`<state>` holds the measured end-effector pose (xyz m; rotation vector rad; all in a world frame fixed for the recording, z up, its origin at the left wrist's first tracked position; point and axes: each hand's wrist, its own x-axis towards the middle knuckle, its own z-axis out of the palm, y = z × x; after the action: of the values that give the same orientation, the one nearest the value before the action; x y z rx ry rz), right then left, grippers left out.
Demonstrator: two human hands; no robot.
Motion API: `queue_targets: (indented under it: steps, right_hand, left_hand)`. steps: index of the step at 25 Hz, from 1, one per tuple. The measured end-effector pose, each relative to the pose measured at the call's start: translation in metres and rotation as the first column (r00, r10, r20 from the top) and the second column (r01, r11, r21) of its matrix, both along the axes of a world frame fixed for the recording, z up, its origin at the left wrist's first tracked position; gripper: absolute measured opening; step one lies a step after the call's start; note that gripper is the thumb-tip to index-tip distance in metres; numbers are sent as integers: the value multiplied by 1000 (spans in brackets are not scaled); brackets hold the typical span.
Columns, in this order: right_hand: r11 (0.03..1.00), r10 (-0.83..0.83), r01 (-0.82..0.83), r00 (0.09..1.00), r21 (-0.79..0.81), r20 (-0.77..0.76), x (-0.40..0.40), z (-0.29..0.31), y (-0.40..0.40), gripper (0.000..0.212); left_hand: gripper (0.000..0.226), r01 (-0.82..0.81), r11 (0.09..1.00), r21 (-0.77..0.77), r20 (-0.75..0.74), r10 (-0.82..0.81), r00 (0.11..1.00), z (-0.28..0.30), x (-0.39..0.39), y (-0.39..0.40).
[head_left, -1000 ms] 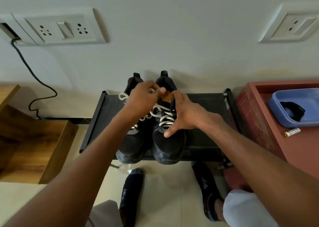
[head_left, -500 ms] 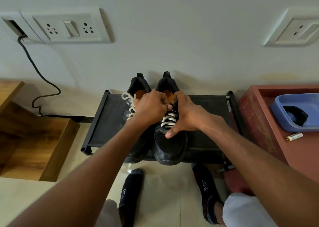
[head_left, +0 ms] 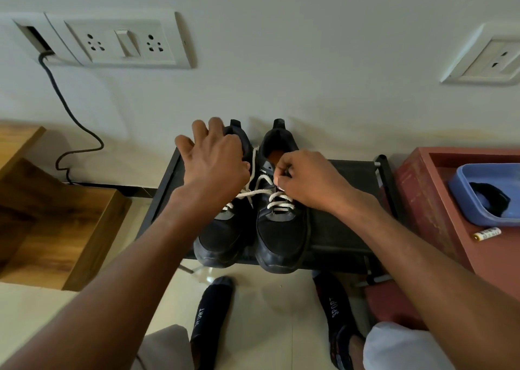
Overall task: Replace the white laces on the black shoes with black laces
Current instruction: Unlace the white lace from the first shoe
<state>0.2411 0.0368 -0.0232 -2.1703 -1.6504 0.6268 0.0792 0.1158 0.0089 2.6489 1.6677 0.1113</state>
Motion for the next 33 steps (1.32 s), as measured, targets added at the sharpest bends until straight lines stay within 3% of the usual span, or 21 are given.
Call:
queue_targets:
  steps: [2, 4, 8, 10, 12, 15, 19, 21, 25, 27, 30, 33]
  right_hand:
    - [1000, -20, 19, 998, 9, 52, -9, -5, -2, 14]
    - [998, -56, 58, 994, -17, 93, -13, -7, -5, 6]
    - [998, -49, 55, 977, -21, 210, -13, -6, -6, 3]
    - [999, -33, 40, 960, -17, 278, -15, -6, -6, 11]
    - [999, -35, 40, 959, -11, 281, -18, -7, -6, 15]
    - [994, -98, 90, 985, 58, 142, -19, -9, -9, 12]
    - [926, -365, 364, 931, 96, -12, -13, -6, -27, 11]
    - [875, -481, 479, 877, 71, 5, -14, -3, -41, 8]
    - [925, -305, 253, 939, 284, 158, -28, -2, -38, 19]
    - [962, -185, 129, 956, 240, 229, -34, -10, -21, 17]
    - [981, -164, 128, 949, 146, 270, -35, -19, -5, 16]
    - [957, -260, 214, 934, 198, 244, -33, -23, -6, 13]
  left_hand:
    - [27, -12, 997, 80, 18, 11, 1000, 3, 0, 0]
    - [43, 43, 997, 68, 101, -50, 994, 4, 3, 2]
    - [106, 330, 931, -155, -2, -334, 942, -14, 8, 2]
    - [121, 363, 894, -261, -99, -399, 911, -32, 11, -1]
    - [122, 366, 890, -273, -123, -410, 904, -45, 11, 1]
    - [115, 349, 907, -236, -85, -377, 922, -48, 11, 3]
    - [120, 327, 915, -238, -74, -353, 933, -46, 12, 0]
    - [120, 320, 916, -242, -82, -348, 934, -44, 14, -1]
    - [129, 299, 918, -261, -75, -328, 942, -45, 12, 1]
    - [134, 281, 920, -275, -49, -305, 951, -48, 7, 0]
    - [131, 249, 931, -267, -29, -266, 964, -49, 3, -7]
    - [129, 203, 947, -250, -3, -210, 978, -49, 2, -14]
